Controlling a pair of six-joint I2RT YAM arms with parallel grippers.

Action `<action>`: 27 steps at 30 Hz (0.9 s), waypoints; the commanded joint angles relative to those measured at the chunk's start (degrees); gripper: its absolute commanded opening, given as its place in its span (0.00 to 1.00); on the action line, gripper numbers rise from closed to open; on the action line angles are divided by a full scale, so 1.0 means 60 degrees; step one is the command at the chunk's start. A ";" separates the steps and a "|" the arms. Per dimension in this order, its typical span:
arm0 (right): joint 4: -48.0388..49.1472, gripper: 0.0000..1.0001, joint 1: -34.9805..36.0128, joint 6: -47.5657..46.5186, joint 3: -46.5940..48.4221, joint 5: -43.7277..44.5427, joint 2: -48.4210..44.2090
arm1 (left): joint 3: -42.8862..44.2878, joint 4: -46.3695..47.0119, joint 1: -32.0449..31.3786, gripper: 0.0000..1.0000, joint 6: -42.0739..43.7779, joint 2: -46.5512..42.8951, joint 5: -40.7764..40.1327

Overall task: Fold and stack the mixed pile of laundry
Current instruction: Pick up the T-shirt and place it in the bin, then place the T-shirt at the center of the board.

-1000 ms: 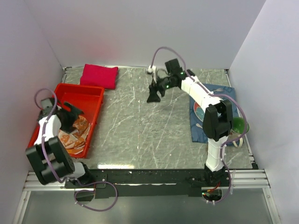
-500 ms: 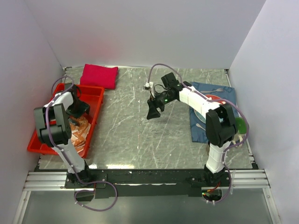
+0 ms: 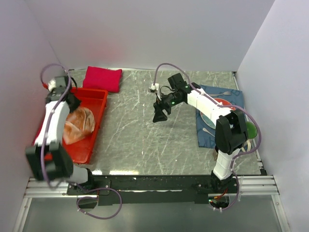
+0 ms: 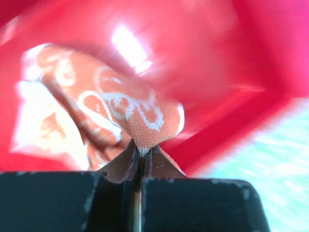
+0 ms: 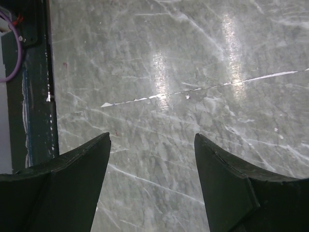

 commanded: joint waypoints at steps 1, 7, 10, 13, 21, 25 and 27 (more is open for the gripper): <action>-0.0838 0.78 -0.0091 -0.1453 0.0996 -0.0072 -0.0894 | 0.1142 0.1362 -0.0445 0.01 0.1672 -0.2470 0.1205; -0.1716 0.78 -0.0267 -0.2363 0.2182 -0.0570 -0.1172 | 0.2359 0.2460 -0.2330 0.01 0.2377 -0.3264 0.2616; -0.1835 0.79 -0.0340 -0.2379 0.2593 -0.0747 -0.1304 | 0.2316 0.3222 -0.3445 0.01 0.2263 -0.3412 0.3026; -0.1864 0.79 -0.0398 -0.2291 0.2638 -0.0864 -0.1524 | 0.2068 0.3763 -0.4631 0.01 0.1926 -0.3325 0.3247; -0.1719 0.80 -0.0457 -0.2467 0.0926 -0.0659 -0.2227 | 0.0019 0.6004 -0.6833 0.01 0.0857 -0.2183 0.3817; -0.1134 0.80 -0.0545 -0.2087 -0.0245 -0.0498 -0.2637 | -0.0774 0.7220 -0.7185 0.04 0.0562 -0.0562 0.4912; -0.0709 0.80 -0.0647 -0.1547 -0.0876 0.0174 -0.2784 | -0.0571 0.7092 -0.7258 0.11 0.0649 0.0115 0.4960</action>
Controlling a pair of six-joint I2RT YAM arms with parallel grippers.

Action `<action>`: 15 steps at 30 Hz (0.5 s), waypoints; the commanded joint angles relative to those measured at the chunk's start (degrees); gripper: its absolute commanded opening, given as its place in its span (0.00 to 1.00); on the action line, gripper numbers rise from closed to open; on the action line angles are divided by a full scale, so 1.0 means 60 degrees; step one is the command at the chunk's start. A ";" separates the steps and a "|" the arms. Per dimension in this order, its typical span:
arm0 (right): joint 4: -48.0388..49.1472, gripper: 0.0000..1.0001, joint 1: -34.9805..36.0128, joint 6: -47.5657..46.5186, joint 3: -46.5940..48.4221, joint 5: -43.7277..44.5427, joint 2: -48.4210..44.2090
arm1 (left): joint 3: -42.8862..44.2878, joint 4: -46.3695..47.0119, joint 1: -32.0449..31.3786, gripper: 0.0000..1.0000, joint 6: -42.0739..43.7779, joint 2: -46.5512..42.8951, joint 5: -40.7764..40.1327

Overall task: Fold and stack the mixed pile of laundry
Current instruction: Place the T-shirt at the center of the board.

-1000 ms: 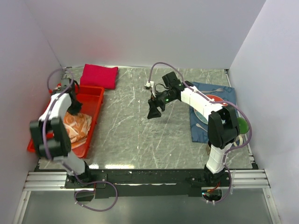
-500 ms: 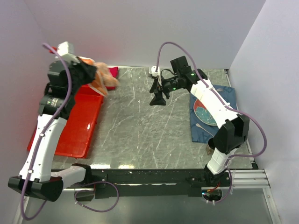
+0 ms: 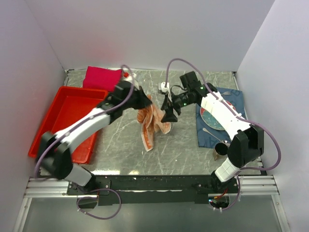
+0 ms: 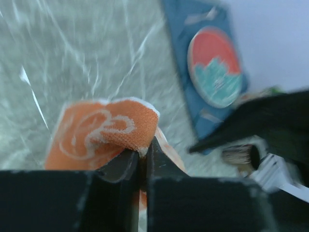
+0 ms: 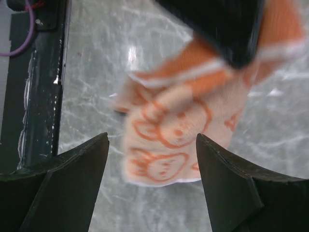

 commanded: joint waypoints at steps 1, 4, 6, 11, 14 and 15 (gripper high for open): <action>0.1051 0.80 -0.0268 0.0791 -0.1026 0.0885 -0.0667 | 0.0140 0.1237 -0.0188 0.15 -0.0011 0.1682 0.1142; 0.1069 0.80 -0.0620 0.0851 -0.1481 0.0918 -0.0784 | 0.0740 0.0682 -0.0217 0.31 0.0676 0.2345 0.1101; 0.0850 0.80 -0.0708 0.0253 -0.1672 0.0553 -0.0945 | 0.0976 0.0548 -0.0217 0.41 0.0987 0.2216 0.0458; -0.1325 0.87 -0.0708 -0.3573 -0.1717 -0.0648 -0.0990 | 0.0903 0.0154 0.0031 0.90 0.1969 0.0723 -0.1358; -0.2909 0.99 -0.0621 -0.6692 -0.1585 -0.1119 -0.0830 | 0.0306 -0.0096 0.0703 0.99 0.1970 -0.0272 -0.1726; -0.3177 1.00 -0.0548 -0.7317 -0.1556 -0.1105 -0.0771 | 0.0085 -0.0096 0.1285 0.97 0.1897 -0.0551 -0.1495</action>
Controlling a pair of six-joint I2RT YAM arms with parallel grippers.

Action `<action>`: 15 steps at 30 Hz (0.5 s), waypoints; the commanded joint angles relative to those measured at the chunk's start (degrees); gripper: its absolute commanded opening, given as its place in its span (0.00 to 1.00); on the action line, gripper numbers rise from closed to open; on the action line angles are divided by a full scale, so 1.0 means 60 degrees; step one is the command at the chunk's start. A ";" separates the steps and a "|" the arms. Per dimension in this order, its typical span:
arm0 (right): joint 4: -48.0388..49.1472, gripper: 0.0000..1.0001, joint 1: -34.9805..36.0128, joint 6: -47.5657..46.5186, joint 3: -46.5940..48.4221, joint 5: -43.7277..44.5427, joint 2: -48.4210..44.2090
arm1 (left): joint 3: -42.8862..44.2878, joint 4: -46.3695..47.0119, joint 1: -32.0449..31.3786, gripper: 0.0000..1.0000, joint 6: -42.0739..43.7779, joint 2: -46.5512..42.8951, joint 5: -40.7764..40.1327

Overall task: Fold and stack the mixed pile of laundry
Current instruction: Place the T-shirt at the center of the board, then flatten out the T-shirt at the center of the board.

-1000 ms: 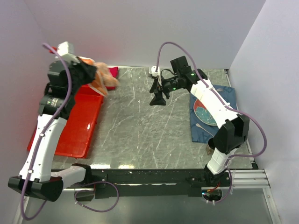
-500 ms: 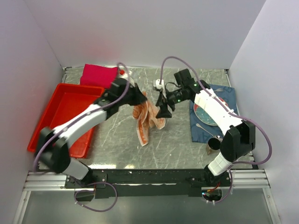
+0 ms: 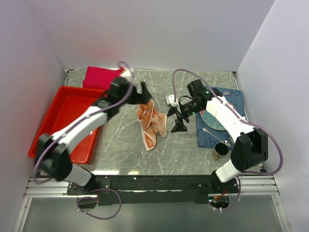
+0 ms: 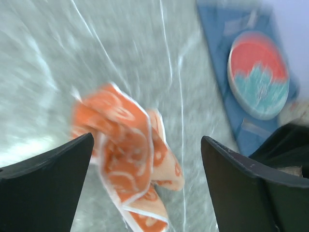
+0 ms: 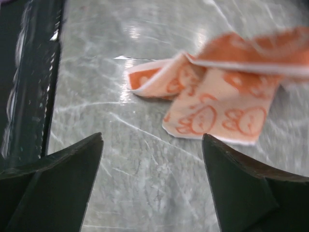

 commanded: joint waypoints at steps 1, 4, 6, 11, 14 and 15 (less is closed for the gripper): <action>-0.2356 1.00 0.0290 -0.4902 0.0367 -0.0600 -0.0024 | -0.0507 0.0104 0.1494 0.97 0.0160 -0.1972 -0.0263; -0.2358 1.00 0.1109 -0.5447 0.0719 0.0192 0.0328 | -0.1445 -0.0012 0.2667 0.97 -0.0091 -0.2779 0.1073; -0.1964 1.00 0.1768 -0.5551 0.0779 0.0471 0.0358 | -0.1870 -0.0524 0.2931 0.97 -0.0004 -0.3045 0.1133; -0.0880 0.97 0.3189 -0.5463 0.0984 0.1817 0.0899 | -0.3129 -0.0891 0.2991 0.97 -0.0149 -0.3822 0.1163; -0.0249 0.94 0.3747 -0.5943 0.0853 0.2651 0.1367 | -0.3789 -0.1155 0.2991 0.97 -0.0296 -0.4232 0.0972; -0.0233 0.94 0.3835 -0.6222 0.0780 0.2887 0.1470 | -0.3935 -0.1272 0.2991 0.97 -0.0354 -0.4479 0.0943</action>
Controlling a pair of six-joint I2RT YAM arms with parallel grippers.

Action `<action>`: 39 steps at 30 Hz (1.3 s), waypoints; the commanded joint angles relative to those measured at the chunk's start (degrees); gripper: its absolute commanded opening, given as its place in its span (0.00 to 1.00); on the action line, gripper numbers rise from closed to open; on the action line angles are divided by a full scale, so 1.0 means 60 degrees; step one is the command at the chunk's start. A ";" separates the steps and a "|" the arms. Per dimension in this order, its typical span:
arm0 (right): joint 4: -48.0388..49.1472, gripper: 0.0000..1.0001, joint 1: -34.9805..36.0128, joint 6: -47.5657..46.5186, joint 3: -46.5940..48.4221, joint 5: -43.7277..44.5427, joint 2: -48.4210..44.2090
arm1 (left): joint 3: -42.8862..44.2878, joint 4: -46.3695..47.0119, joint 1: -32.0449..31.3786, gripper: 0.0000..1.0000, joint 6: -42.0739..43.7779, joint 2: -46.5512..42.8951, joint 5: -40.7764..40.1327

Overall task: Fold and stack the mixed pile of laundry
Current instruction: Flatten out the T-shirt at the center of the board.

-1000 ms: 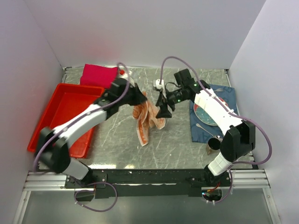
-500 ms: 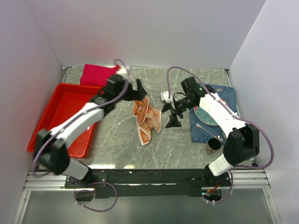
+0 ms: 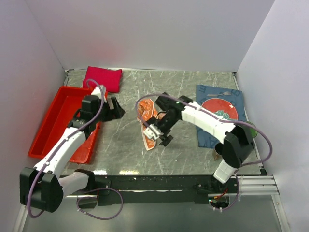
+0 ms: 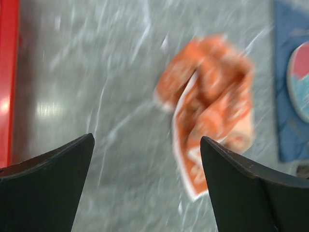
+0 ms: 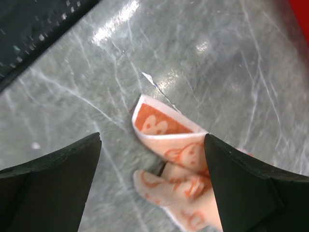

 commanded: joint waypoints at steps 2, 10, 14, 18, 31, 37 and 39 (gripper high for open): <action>0.0678 0.92 0.0576 -0.1687 -0.0111 0.1633 0.0739 | -0.0834 -0.0551 0.0004 0.97 -0.0297 -0.1058 0.0032; 0.1642 0.77 0.1411 -0.0743 -0.0623 0.2117 0.1749 | -0.1245 -0.1167 0.0004 0.97 -0.0194 -0.1937 -0.0803; 0.3122 0.67 0.1865 0.0418 -0.1063 0.2382 0.2102 | -0.1114 -0.1269 0.0019 0.97 -0.0107 -0.1923 -0.0789; 0.3898 0.62 0.2217 0.1210 -0.1268 0.2630 0.2366 | -0.1011 -0.1328 0.0019 0.97 0.0171 -0.1763 -0.0775; 0.4589 0.45 0.2130 0.2836 -0.1926 0.3553 0.2119 | -0.0981 -0.1197 0.0019 0.97 0.0582 -0.1572 -0.0687; 0.4662 0.46 0.1998 0.3144 -0.2176 0.3641 0.1796 | -0.0982 -0.1050 0.0019 0.97 0.0553 -0.1440 -0.0555; 0.4677 0.46 0.1940 0.3232 -0.2235 0.3671 0.1795 | -0.0982 -0.1006 0.0019 0.97 0.0538 -0.1396 -0.0540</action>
